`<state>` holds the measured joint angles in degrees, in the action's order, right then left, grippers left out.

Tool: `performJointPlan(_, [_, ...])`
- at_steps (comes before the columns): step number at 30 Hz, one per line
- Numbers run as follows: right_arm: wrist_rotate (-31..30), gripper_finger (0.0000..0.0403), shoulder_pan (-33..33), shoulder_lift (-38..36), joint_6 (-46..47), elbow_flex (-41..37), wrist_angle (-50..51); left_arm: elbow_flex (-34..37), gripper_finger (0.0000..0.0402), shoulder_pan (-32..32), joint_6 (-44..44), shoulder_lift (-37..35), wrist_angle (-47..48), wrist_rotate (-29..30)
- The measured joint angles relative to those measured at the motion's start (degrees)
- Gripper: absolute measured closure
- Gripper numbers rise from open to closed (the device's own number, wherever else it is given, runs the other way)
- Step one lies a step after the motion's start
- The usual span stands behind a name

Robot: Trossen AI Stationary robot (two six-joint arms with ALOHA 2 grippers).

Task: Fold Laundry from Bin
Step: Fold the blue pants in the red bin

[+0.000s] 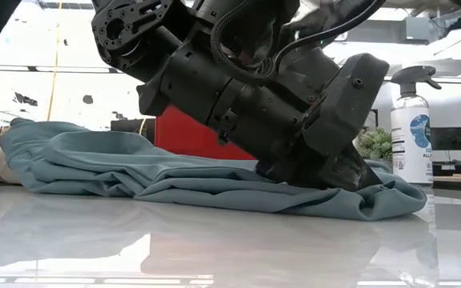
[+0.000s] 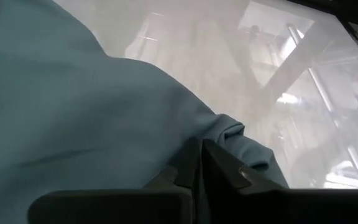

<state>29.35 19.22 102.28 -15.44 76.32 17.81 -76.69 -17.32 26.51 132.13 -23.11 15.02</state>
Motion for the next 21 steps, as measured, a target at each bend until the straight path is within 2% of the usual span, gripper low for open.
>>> performJointPlan(6, [3.8,0.0258,-2.1,-9.9,0.3,-3.5,21.9,0.1,0.0355,1.3,-2.4,-0.8,-0.2,-5.0])
performJointPlan(8, [7.5,0.0264,-3.8,-13.6,4.1,-6.8,24.1,0.1,0.0342,1.7,-3.8,-1.1,-0.3,-6.6])
performJointPlan(10, [10.0,0.0268,-6.2,-17.7,9.7,-11.1,22.9,0.1,0.0328,2.1,-4.4,-1.2,-1.0,-8.5])
performJointPlan(12, [9.4,0.027,-9.5,-21.5,15.2,-15.8,20.6,0.1,0.0313,2.4,-4.4,-1.2,-2.4,-10.5])
performJointPlan(17, [1.7,0.0271,-19.4,-28.2,31.0,-27.5,6.8,0.1,0.0274,2.9,-2.3,-1.2,-6.2,-17.5])
performJointPlan(21, [-5.3,0.0271,-26.2,-31.3,40.9,-33.4,-3.7,-1.4,0.0251,3.7,4.1,-1.2,-8.4,-26.2])
